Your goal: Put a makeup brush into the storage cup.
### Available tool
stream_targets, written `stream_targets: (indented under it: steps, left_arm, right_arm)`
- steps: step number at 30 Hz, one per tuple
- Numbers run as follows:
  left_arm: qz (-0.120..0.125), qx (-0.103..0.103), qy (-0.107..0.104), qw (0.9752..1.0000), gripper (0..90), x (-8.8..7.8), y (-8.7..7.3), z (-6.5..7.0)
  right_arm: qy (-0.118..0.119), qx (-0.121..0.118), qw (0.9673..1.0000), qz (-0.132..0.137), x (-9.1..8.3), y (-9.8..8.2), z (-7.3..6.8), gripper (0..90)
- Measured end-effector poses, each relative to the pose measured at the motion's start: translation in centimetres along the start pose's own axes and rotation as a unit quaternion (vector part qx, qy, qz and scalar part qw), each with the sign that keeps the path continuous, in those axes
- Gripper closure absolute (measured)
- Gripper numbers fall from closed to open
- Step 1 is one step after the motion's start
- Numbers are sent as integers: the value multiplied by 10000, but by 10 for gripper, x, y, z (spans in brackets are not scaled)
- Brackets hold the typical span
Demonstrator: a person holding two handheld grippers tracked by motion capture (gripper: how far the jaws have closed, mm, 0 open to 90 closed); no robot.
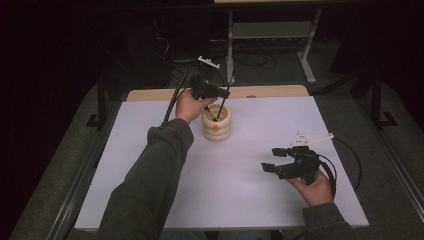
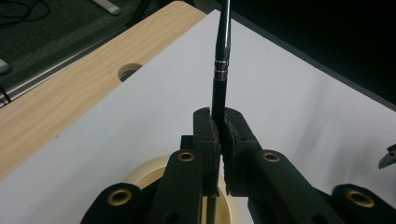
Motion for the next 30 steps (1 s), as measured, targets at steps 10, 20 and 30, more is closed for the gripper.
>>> stream_targets:
  steps: [10, 20, 30]
  left_arm:
    - [-20, -98, 28, 9999, 850, 3, -8, -4]
    - [-40, -125, 38, 9999, 850, 6, -14, -6]
    - [-93, -136, 41, 9999, 850, 7, -21, -7]
  right_arm:
    - [5, -4, 10000, -6, 0, 0, 0, 249]
    - [6, -21, 10000, 1, 0, 0, 0, 248]
    - [10, -34, 10000, -11, 1, 0, -1, 248]
Point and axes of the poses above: each handheld gripper's, and its own axes: x roughly forward along the jaws, y roughly out of its top, z roughly to its right, the point moved 6 cm from there along x, roughly forward along the jaws, and after that the axes turned 8 degrees about -y, right-handed, at the moved point
